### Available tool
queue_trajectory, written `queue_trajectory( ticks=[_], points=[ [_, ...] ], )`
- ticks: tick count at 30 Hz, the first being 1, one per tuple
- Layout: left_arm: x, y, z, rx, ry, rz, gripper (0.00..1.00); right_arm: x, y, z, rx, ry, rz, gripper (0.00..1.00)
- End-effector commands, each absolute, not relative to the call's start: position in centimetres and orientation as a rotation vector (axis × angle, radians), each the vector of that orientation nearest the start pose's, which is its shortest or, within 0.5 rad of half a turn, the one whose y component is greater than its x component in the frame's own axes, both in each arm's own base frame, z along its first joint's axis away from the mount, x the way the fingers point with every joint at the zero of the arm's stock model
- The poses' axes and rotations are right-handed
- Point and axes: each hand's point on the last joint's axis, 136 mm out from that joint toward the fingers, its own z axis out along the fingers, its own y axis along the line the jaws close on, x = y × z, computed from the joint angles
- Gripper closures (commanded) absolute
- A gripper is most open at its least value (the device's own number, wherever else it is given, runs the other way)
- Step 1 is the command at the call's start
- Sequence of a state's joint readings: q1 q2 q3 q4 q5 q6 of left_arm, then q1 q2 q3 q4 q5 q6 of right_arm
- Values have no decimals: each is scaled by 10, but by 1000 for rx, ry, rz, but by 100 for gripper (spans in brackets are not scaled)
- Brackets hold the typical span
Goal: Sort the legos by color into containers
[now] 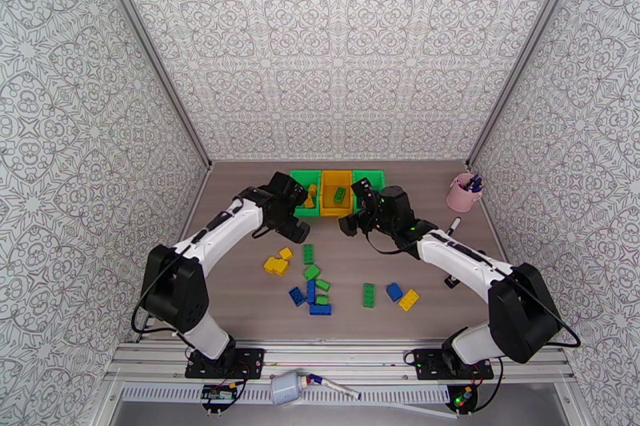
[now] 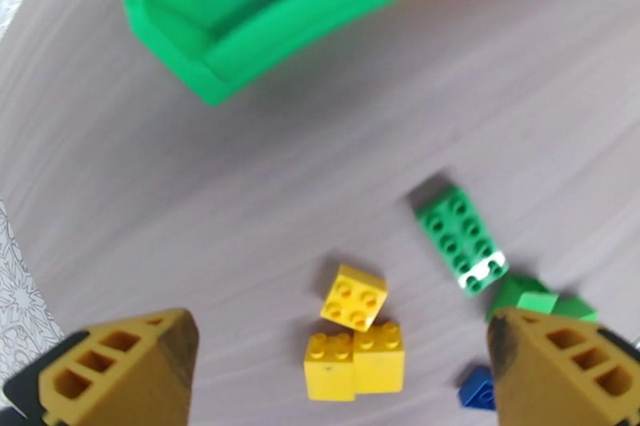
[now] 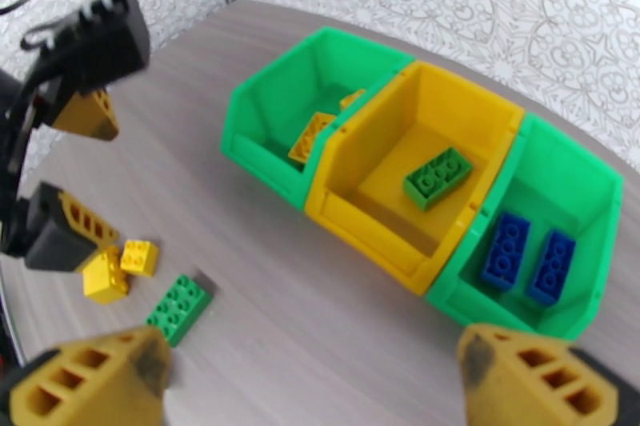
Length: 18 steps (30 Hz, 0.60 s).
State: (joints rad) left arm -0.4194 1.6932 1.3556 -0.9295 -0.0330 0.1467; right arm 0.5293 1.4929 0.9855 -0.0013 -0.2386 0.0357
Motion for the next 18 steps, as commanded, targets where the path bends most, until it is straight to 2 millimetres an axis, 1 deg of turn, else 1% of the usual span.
queue_trajectory(
  ticks=[1, 4, 8, 12, 14, 15, 18],
  points=[
    [329, -140, 92, 967, 2825, 56, 0, 370, 270, 196, -697, 2010, 604, 0],
    [325, -141, 75, 1017, 2882, 69, 3, 369, 270, 195, -693, 2017, 605, 0],
    [327, -139, 57, 1047, 2925, 111, 5, 369, 266, 192, -688, 2028, 581, 0],
    [330, -134, 47, 1039, 2951, 143, 12, 368, 265, 191, -686, 2034, 581, 0],
    [328, -132, 42, 1044, 2968, 158, 16, 368, 266, 192, -686, 2033, 582, 0],
    [327, -131, 40, 1051, 2976, 167, 19, 369, 266, 192, -686, 2033, 580, 0],
    [323, -129, 36, 1065, 2989, 174, 20, 370, 266, 192, -686, 2036, 575, 0]
  ],
)
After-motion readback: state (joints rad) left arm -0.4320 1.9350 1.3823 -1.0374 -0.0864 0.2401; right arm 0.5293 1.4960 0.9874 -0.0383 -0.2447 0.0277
